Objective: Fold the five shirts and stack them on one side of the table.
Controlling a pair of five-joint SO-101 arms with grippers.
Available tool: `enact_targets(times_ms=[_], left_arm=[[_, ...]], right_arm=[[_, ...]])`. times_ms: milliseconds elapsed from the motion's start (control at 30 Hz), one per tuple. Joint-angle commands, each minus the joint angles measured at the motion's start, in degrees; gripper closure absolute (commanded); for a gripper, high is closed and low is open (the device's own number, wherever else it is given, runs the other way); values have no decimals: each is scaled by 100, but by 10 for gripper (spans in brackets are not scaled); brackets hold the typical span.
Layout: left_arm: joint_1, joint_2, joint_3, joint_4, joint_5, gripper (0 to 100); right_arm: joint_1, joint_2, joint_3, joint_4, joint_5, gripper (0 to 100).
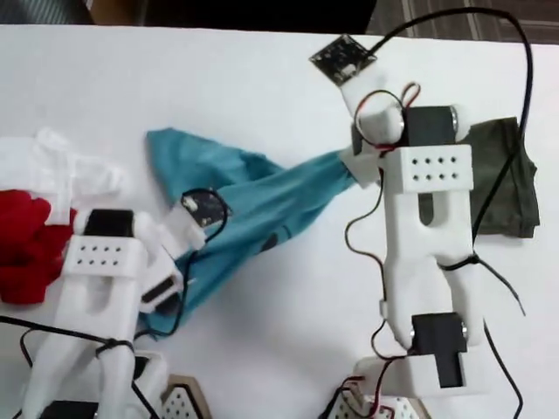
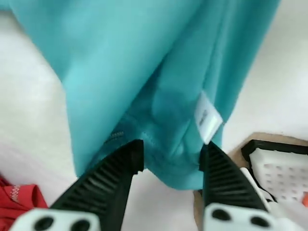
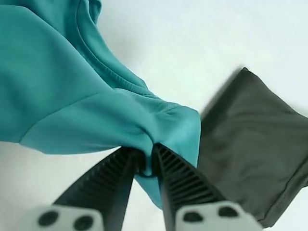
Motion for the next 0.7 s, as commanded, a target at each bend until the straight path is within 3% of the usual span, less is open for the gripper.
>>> enact_targets(times_ms=[0, 667], left_arm=[[-255, -132, -4, -255, -149, 786], [-378, -167, -4, -343, -193, 786]], right_arm=[[277, -391, -44, -119, 18, 978], [409, -391, -44, -127, 18, 978]])
